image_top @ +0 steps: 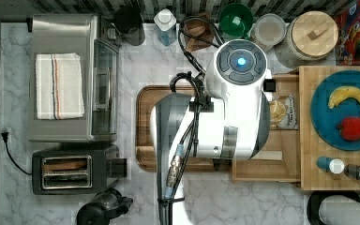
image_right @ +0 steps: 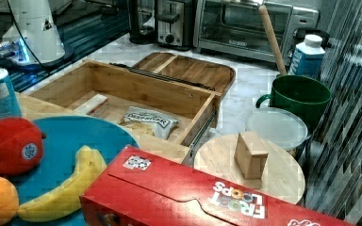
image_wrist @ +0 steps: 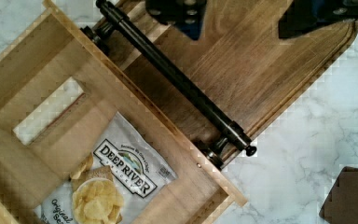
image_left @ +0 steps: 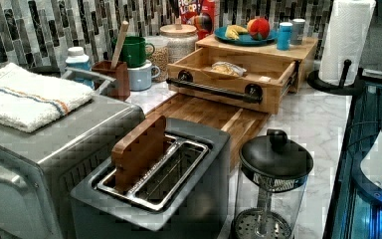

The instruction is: Close the drawer.

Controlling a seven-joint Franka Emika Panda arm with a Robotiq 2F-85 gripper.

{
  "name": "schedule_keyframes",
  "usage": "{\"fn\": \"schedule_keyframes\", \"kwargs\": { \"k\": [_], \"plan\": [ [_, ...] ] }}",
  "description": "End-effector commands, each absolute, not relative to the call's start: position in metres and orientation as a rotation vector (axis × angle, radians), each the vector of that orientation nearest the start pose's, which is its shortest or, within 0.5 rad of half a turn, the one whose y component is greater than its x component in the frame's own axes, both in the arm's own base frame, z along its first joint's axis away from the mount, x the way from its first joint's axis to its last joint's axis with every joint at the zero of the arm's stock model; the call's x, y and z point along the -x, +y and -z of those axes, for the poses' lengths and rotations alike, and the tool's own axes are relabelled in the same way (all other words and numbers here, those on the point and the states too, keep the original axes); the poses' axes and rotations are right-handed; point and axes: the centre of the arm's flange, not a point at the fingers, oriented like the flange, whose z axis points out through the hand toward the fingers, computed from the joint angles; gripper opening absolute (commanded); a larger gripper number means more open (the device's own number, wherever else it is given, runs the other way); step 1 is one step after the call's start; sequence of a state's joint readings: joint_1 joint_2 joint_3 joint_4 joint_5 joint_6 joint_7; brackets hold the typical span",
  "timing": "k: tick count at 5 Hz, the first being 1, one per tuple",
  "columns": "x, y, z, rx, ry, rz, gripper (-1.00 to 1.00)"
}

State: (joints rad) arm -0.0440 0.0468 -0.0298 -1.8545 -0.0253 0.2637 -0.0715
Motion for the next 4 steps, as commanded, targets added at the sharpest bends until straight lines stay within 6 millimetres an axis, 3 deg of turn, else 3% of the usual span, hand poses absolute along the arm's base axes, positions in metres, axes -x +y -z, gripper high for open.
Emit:
{"fn": "schedule_keyframes", "kwargs": {
  "k": [1, 2, 4],
  "plan": [
    [-0.567, -0.044, -0.483, 2.955, 1.193, -0.095, -1.0],
    [-0.562, -0.043, -0.478, 2.966, 1.143, -0.092, 1.0],
    [-0.55, -0.005, -0.468, 3.053, 0.862, -0.152, 1.0]
  ]
}}
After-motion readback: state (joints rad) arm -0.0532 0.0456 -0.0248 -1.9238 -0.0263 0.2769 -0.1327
